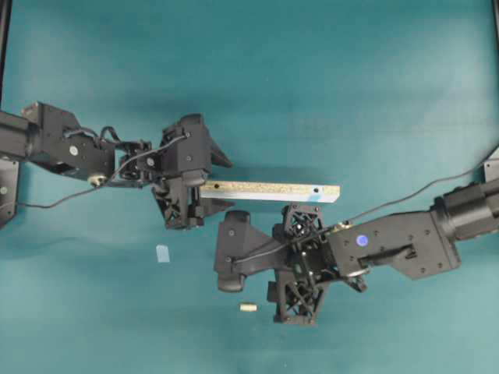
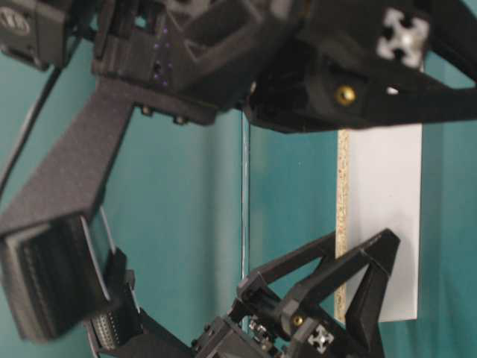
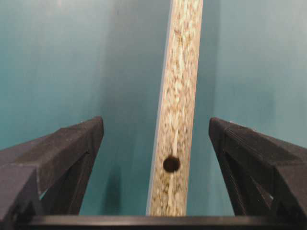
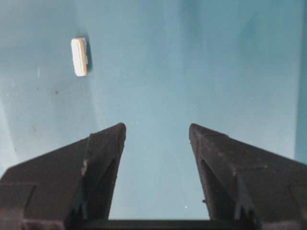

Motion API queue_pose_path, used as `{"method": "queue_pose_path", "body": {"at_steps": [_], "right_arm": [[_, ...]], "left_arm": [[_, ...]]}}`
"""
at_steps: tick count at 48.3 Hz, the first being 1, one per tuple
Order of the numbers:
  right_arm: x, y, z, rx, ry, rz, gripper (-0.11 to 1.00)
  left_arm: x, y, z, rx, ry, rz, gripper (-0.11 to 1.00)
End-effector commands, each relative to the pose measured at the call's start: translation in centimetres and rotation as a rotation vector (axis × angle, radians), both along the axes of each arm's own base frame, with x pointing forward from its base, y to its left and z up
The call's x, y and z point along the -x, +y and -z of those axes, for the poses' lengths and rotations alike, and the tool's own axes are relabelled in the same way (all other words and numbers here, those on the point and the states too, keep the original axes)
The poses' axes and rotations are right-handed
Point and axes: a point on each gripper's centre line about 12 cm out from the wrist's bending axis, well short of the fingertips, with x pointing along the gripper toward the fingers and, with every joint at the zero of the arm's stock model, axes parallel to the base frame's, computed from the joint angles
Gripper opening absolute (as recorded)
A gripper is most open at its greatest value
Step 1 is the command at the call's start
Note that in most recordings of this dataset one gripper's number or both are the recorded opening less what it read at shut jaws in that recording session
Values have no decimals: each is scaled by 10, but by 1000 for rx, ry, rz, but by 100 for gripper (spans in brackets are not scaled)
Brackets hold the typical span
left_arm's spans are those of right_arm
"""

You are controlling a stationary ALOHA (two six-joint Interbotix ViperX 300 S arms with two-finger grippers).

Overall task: Insert the rod into the hole on the wooden board.
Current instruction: 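Move the right gripper down over the cream wooden peg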

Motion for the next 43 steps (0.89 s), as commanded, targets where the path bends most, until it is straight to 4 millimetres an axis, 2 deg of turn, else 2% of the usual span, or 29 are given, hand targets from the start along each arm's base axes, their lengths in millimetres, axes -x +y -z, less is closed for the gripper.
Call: {"method": "queue_pose_path", "body": {"at_steps": [1, 25, 43], "right_arm": [[-6, 7, -16, -13, -27, -8, 65], [-38, 23, -9, -5, -5, -18, 65], [-54, 45, -1, -11, -19, -48, 65]], "left_arm": [[-8, -1, -11, -10, -58, 9, 98], [-3, -1, -7, -15, -52, 13, 98], [1, -2, -4, -15, -38, 15, 98]]}}
